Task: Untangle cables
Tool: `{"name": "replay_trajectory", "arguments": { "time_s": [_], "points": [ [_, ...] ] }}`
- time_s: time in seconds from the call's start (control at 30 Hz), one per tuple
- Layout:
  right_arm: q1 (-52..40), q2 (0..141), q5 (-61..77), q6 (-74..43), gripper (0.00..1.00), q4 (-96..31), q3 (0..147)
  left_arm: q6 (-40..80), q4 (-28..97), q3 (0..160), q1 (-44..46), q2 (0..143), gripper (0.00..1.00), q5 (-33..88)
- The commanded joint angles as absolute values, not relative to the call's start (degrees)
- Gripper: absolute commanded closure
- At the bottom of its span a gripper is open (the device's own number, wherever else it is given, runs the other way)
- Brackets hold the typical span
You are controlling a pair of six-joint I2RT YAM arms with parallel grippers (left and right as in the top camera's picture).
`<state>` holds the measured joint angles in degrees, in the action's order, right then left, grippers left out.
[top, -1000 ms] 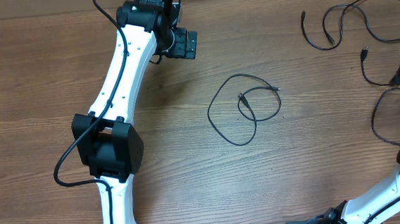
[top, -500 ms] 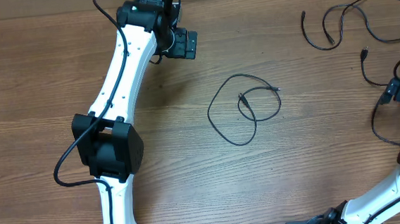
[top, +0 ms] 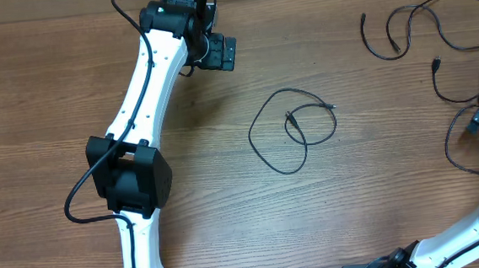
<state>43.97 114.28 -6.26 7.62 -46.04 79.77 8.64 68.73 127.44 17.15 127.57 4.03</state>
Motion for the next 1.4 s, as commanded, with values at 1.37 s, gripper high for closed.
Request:
{"name": "replay_trajectory", "arguments": {
  "time_s": [1.37],
  "points": [
    [36.4,128.3,7.6,7.7,0.00,-12.0,80.2,8.8,68.8,127.7,17.4,127.8,0.00,4.1]
  ]
}}
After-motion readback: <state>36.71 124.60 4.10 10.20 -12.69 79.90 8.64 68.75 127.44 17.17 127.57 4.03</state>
